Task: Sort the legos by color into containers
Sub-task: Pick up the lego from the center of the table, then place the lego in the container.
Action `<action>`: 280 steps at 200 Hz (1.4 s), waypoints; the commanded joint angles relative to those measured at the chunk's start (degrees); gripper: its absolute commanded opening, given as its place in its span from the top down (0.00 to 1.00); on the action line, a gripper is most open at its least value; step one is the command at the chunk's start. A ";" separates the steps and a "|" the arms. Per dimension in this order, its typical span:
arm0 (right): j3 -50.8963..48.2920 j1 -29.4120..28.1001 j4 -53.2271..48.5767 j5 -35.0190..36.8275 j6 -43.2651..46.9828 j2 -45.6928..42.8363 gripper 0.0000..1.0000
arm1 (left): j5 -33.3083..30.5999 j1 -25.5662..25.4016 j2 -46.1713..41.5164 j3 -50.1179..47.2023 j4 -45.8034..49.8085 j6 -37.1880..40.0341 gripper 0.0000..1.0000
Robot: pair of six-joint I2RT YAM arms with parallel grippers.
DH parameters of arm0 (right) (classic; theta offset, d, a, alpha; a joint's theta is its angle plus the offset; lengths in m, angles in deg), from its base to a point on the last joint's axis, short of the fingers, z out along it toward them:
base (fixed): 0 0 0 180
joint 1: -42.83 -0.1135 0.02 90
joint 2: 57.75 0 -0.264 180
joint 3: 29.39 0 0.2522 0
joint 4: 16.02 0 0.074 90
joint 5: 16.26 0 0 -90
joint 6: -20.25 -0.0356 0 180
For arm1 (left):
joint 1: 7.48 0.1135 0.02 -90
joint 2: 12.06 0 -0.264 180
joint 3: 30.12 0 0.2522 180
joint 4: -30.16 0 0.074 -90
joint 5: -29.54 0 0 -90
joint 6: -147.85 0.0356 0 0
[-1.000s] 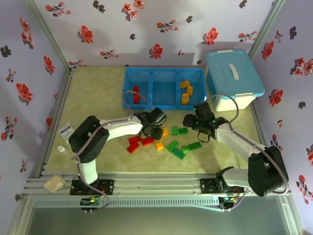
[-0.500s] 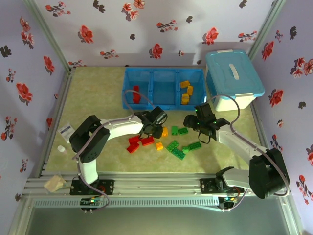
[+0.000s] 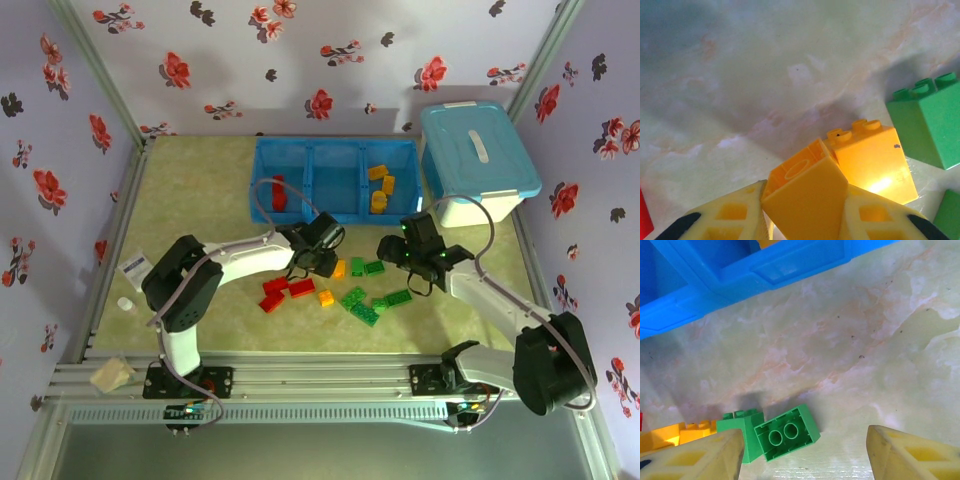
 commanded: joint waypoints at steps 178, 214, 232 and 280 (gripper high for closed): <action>-4.81 4.78 -10.69 10.68 -3.84 -17.28 0.34 | 9.44 1.73 13.13 37.22 4.41 4.71 0.74; -4.82 4.93 -10.77 9.64 -3.31 -18.44 0.34 | 10.50 2.55 20.48 48.13 7.42 3.64 0.74; -4.43 4.98 -10.92 8.99 -3.12 -18.45 0.34 | 10.63 2.90 24.17 53.23 8.92 3.09 0.74; -3.92 4.98 -11.35 7.65 -3.22 -19.58 0.34 | 10.90 4.36 32.53 66.97 13.64 1.83 0.73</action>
